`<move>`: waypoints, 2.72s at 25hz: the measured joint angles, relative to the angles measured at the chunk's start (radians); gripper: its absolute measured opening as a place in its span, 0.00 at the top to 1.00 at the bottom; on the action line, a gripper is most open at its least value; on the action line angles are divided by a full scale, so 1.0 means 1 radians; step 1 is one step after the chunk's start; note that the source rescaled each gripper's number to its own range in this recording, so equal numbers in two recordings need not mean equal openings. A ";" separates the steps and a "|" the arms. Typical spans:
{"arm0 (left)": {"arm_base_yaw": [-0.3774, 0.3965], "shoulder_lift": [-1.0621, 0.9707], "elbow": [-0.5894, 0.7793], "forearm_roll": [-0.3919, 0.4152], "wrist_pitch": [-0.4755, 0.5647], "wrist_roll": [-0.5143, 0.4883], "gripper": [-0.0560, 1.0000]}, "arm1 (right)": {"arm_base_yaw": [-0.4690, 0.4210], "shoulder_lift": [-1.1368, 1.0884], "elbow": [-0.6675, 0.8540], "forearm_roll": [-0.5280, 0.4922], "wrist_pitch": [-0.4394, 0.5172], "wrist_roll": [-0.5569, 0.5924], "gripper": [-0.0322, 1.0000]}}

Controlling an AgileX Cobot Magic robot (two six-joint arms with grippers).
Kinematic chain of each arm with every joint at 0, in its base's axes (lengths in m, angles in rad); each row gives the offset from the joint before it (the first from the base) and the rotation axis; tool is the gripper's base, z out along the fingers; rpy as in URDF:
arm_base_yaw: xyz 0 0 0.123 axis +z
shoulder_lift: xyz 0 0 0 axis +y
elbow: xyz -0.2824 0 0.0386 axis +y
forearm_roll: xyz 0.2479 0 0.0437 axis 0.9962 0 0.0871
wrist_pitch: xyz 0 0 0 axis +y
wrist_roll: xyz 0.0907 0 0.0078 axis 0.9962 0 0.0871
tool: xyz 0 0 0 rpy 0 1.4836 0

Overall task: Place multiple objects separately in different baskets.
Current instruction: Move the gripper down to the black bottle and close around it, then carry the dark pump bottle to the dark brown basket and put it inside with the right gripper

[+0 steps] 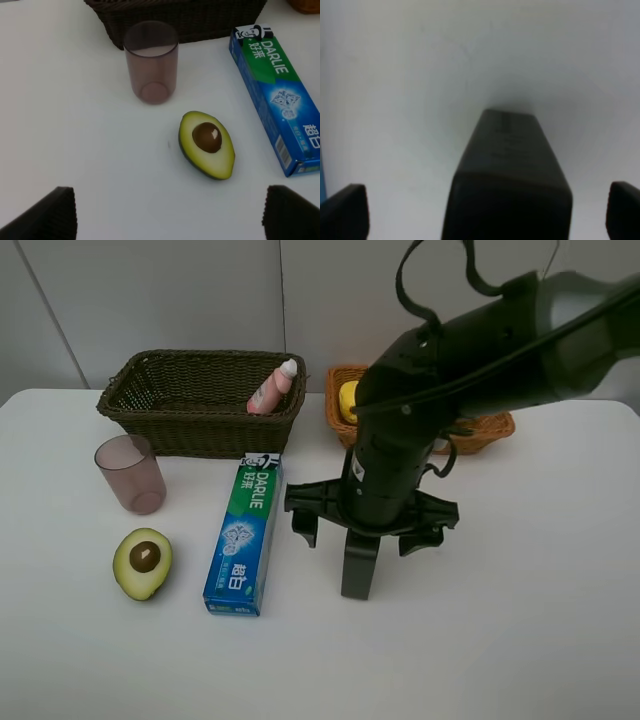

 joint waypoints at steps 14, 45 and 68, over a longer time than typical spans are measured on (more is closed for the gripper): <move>0.000 0.000 0.000 0.000 0.000 0.000 0.02 | 0.000 0.000 0.000 -0.003 0.021 0.000 0.01; 0.000 0.000 0.000 0.000 0.000 0.000 0.02 | 0.000 -0.020 -0.016 0.000 0.044 -0.009 0.87; 0.000 0.000 0.000 0.000 0.000 0.000 0.02 | 0.000 -0.047 -0.452 -0.050 -0.028 -0.386 0.87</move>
